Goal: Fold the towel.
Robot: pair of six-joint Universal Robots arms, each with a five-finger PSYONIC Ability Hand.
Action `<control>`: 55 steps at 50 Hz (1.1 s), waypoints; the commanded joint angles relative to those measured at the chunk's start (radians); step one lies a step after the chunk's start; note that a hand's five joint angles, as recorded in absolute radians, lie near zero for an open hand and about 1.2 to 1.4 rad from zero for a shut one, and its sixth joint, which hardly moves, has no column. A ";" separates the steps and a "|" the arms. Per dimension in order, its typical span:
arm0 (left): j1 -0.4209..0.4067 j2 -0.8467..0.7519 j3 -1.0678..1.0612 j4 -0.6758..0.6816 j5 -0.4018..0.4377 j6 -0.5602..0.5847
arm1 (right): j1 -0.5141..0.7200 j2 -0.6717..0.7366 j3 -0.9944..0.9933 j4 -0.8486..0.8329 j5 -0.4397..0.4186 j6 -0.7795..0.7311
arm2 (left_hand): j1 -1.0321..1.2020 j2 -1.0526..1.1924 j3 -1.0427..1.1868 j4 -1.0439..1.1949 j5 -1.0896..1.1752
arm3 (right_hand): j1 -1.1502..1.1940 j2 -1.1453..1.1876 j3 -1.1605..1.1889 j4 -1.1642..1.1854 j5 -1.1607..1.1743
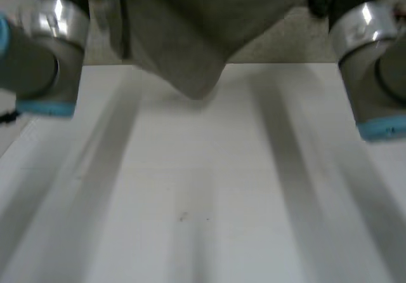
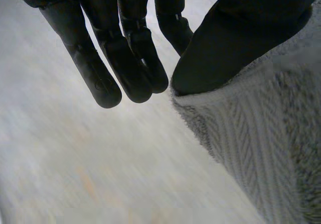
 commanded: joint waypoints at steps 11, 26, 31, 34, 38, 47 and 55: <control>0.078 0.024 -0.734 -0.035 0.218 0.185 | 0.037 0.194 0.333 0.475 -0.012 0.005 | 0.215 0.179 0.178 0.178 0.186 | 0.424 0.215 0.215 0.200 0.233; 0.141 0.331 -0.903 -0.177 0.254 0.218 | -0.096 -0.022 0.499 0.532 -0.228 0.189 | 0.215 0.179 0.178 0.178 0.186 | -0.349 -0.558 -0.558 -0.573 -0.540; 0.146 0.374 -0.903 -0.191 0.254 0.215 | -0.193 -0.025 0.511 0.486 -0.278 0.269 | 0.215 0.179 0.178 0.178 0.186 | -0.405 -0.615 -0.614 -0.629 -0.597; 0.149 0.395 -0.902 -0.194 0.254 0.213 | -0.234 -0.024 0.513 0.488 -0.298 0.276 | 0.215 0.179 0.178 0.178 0.186 | -0.455 -0.665 -0.664 -0.679 -0.647; 0.166 0.420 -0.903 -0.194 0.254 0.213 | -0.288 -0.019 0.539 0.479 -0.323 0.279 | 0.215 0.179 0.178 0.178 0.186 | -0.485 -0.694 -0.694 -0.709 -0.676; 0.166 0.420 -0.909 -0.196 0.255 0.190 | -0.307 0.032 0.586 0.319 -0.331 0.430 | 0.215 0.179 0.178 0.178 0.186 | -0.482 -0.691 -0.691 -0.706 -0.673; 0.157 0.420 -0.906 -0.196 0.255 0.144 | -0.296 0.081 0.606 0.259 -0.334 0.566 | 0.215 0.179 0.178 0.178 0.186 | -0.482 -0.691 -0.691 -0.706 -0.673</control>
